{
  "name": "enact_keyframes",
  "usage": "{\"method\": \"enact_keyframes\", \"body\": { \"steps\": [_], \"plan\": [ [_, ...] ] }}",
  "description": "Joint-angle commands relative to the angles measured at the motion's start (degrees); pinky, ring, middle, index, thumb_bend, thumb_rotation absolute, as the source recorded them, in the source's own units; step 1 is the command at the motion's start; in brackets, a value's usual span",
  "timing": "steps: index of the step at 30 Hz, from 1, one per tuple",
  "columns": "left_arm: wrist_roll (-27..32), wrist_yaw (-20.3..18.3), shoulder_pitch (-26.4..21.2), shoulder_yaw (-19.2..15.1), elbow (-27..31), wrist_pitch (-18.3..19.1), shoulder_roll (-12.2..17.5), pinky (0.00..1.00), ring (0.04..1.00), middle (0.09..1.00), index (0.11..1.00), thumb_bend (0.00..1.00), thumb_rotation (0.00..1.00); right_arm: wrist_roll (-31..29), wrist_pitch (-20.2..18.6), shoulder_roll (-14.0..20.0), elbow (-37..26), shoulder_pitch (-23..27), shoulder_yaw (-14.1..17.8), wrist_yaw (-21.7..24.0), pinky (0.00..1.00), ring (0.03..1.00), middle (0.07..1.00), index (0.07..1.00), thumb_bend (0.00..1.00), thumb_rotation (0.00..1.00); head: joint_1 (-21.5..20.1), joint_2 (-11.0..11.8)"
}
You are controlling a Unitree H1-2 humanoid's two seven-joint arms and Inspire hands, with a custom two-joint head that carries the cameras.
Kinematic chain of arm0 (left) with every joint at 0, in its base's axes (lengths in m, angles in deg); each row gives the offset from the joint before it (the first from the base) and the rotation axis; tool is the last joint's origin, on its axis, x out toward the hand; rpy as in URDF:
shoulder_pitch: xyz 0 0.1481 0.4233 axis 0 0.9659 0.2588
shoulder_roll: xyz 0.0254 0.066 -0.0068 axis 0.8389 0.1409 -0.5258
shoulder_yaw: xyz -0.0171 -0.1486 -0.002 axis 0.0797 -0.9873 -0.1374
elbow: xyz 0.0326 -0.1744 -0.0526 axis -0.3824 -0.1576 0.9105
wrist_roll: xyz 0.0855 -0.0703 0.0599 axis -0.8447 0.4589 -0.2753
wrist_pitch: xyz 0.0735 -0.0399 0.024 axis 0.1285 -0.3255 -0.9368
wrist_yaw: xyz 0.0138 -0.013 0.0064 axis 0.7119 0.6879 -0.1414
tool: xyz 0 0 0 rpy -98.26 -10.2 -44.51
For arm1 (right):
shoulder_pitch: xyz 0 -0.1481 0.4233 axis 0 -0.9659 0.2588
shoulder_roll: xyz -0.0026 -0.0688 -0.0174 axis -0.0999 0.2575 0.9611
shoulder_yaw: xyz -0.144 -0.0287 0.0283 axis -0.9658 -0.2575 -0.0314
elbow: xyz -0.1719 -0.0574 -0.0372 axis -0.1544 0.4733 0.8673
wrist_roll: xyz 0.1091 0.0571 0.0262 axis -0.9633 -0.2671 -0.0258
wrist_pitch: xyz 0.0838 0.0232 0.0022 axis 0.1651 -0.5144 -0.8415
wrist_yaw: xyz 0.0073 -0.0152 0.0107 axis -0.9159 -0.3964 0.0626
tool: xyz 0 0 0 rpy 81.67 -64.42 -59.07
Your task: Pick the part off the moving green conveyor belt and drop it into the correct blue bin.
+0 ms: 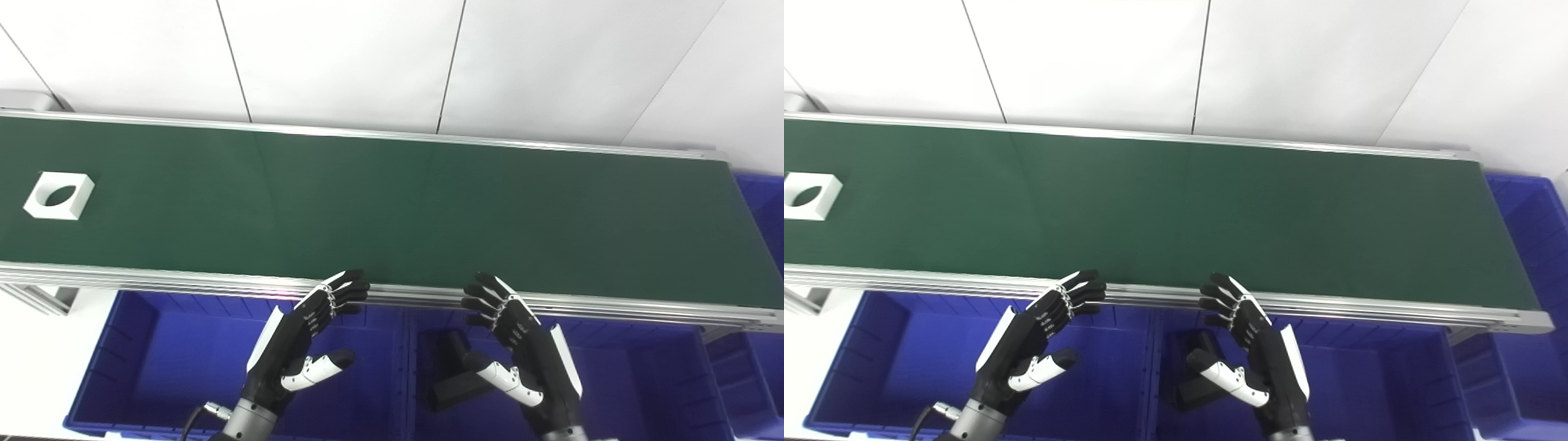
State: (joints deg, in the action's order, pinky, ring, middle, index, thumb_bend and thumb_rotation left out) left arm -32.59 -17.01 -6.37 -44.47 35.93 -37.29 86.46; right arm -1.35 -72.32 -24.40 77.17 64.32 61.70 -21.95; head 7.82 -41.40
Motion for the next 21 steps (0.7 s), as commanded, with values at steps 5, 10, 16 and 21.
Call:
{"method": "enact_keyframes", "body": {
  "steps": [5,10,16,21],
  "plan": [
    [-0.41,0.5,-0.49,0.28,0.13,-2.4,-0.66,0.75,0.799,0.81,0.84,0.84,0.65,-1.0,4.46,-0.16,-0.61,0.53,0.25,0.17,0.71,0.784,0.818,0.868,0.71,0.48,2.3,1.03],
    [-1.02,0.7,-0.64,0.41,-0.85,-3.03,-1.03,0.75,0.797,0.809,0.841,0.84,0.64,-1.16,4.88,0.12,-0.05,0.6,0.36,0.29,0.71,0.789,0.826,0.873,0.7,0.48,5.68,2.85],
    [-2.27,1.28,-0.9,0.67,-1.75,-3.77,-1.61,0.74,0.784,0.801,0.832,0.81,0.63,-1.67,5.85,0.5,0.63,0.76,0.6,0.5,0.71,0.794,0.832,0.88,0.66,0.47,9.31,4.83],
    [-3.21,2.0,-1.01,1.16,-2.12,-3.82,-1.81,0.72,0.775,0.796,0.826,0.82,0.61,-1.96,6.27,0.69,1.58,0.89,0.96,0.56,0.72,0.798,0.834,0.888,0.65,0.48,12.15,6.73]
  ]
}}
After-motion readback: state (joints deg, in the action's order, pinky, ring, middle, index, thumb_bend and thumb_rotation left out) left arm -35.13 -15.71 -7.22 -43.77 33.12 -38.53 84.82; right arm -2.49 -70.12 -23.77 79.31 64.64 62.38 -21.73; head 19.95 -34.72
